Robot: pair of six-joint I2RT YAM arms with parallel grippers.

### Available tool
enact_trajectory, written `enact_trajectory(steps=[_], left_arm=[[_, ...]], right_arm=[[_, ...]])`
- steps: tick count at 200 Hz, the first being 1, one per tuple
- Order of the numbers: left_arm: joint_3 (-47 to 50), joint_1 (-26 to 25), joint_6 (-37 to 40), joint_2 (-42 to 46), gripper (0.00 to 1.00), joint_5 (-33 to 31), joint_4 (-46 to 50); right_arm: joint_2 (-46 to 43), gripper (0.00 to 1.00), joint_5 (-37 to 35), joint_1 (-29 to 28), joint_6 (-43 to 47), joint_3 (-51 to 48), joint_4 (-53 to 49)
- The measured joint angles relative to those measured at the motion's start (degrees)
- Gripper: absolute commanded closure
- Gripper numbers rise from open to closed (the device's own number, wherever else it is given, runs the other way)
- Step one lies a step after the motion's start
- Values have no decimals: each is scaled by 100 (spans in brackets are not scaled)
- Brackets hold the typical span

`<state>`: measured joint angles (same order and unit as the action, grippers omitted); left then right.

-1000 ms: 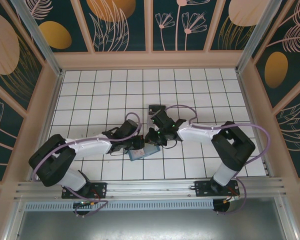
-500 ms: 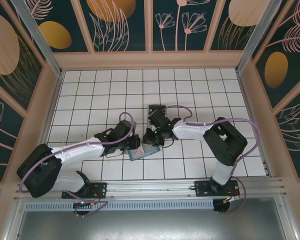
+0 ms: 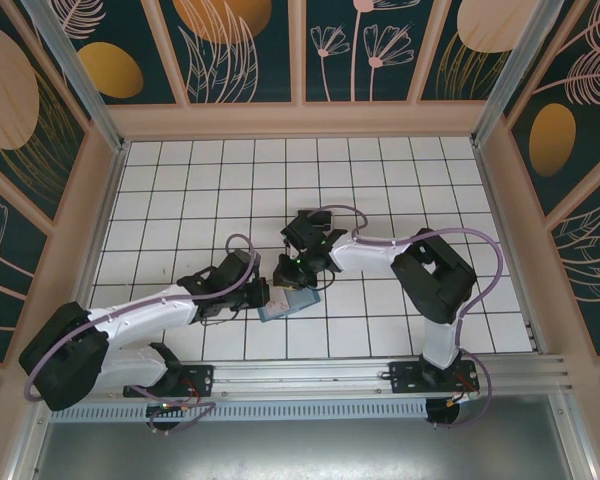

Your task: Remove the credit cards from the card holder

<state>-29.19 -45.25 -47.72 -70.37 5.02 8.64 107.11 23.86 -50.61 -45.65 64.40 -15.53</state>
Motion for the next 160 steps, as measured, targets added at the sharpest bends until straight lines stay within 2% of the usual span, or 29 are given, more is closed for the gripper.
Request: enact_trajectory(steps=[75,160], left_arm=[[197,4,-85,-238,90,48,-46],[170,280,63,-415,91,116,-125]], right_arm=[[17,79,-166,0,385,-74,-374],[-437,74,20,-42,55,-949,560]])
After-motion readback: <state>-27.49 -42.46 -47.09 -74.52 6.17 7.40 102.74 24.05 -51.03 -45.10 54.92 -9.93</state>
